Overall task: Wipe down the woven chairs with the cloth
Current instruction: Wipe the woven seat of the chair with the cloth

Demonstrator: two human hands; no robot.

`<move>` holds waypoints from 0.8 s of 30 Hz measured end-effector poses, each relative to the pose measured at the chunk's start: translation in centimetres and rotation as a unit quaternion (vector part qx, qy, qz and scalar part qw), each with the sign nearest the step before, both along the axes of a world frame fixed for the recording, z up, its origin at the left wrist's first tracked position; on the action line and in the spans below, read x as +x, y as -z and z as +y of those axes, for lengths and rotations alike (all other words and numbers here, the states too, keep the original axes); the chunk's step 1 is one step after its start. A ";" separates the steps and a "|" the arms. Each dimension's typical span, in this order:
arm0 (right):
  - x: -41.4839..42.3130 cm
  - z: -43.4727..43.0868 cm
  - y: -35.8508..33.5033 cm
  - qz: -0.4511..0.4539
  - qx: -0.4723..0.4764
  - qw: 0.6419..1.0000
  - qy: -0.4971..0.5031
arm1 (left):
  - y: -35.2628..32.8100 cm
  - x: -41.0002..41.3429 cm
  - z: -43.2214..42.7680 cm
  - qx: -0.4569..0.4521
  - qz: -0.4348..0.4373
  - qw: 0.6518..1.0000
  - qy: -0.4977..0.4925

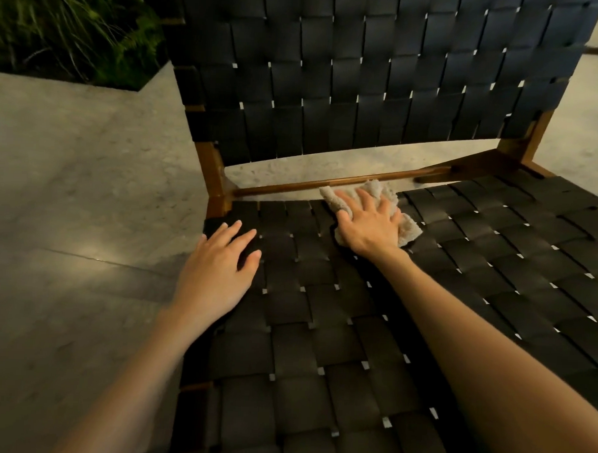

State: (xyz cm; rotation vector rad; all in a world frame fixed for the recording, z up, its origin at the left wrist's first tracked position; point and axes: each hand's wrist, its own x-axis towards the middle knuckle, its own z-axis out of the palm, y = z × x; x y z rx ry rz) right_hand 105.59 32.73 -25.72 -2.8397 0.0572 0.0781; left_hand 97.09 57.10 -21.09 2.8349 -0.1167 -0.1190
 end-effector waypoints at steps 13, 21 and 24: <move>-0.5 15.6 -3.0 0.069 0.124 0.967 -0.211 | -1.3 -4.4 3.0 -0.146 -0.001 0.988 -0.059; -4.6 14.9 -4.0 0.070 0.141 0.961 -0.229 | -2.3 -7.7 4.0 -0.161 -0.026 0.985 -0.051; -6.8 14.2 -4.2 0.060 0.132 0.966 -0.216 | -2.6 -8.6 4.1 -0.157 -0.028 0.986 -0.053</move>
